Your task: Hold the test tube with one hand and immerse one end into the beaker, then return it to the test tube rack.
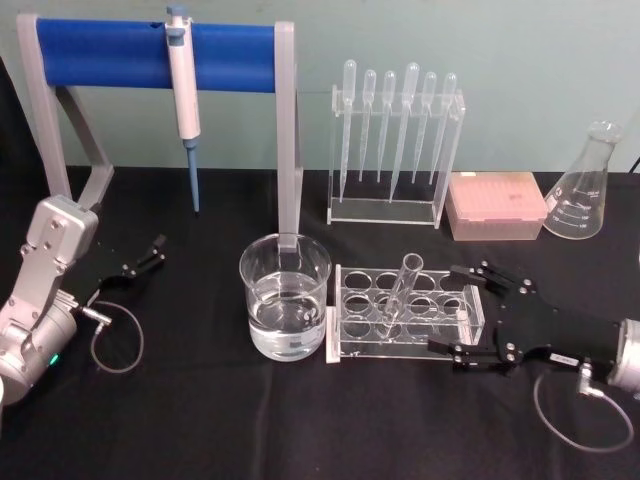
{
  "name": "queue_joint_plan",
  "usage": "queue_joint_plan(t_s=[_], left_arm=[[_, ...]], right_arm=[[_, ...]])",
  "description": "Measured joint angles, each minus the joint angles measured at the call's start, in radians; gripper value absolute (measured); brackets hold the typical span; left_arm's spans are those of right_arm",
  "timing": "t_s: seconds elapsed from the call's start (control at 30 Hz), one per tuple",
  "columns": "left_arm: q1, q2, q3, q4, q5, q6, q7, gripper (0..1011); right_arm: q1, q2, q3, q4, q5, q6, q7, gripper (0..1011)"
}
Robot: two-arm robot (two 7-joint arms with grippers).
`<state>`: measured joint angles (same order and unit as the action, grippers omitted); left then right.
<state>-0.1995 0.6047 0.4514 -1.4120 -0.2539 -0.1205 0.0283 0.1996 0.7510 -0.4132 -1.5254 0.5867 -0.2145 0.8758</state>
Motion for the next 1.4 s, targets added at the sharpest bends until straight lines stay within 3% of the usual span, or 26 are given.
queue_joint_plan(t_s=[0.73, 1.4], left_arm=[[0.000, 0.000, 0.000, 0.000, 0.000, 0.000, 0.000, 1000], [0.000, 0.000, 0.000, 0.000, 0.000, 0.000, 0.000, 1000]], right_arm=[[0.134, -0.105, -0.083, 0.071, -0.104, 0.049, -0.078, 1002], [0.168, -0.149, -0.100, 0.129, -0.110, 0.058, -0.090, 1002]])
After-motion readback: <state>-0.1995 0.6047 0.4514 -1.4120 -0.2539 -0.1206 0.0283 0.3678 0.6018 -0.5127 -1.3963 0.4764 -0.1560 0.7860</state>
